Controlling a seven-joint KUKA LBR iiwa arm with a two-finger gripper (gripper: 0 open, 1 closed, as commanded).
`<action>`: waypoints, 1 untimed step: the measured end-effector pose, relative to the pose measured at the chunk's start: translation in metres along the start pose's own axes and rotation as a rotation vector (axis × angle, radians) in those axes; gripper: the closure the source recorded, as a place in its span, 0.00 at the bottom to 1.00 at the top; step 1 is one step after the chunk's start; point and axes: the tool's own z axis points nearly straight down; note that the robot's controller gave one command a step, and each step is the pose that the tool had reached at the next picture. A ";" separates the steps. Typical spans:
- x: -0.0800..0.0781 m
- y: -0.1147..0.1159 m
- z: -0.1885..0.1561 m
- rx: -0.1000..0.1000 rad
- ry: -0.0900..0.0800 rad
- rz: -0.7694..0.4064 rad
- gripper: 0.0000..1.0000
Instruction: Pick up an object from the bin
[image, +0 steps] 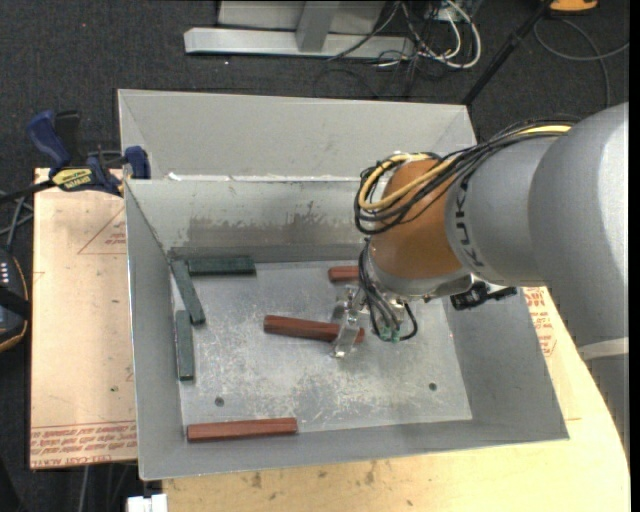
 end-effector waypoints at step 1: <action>0.016 0.035 -0.186 -0.003 -0.006 -0.035 1.00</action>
Offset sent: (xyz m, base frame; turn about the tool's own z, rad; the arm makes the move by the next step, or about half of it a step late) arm 0.0000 0.0000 0.0000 0.0000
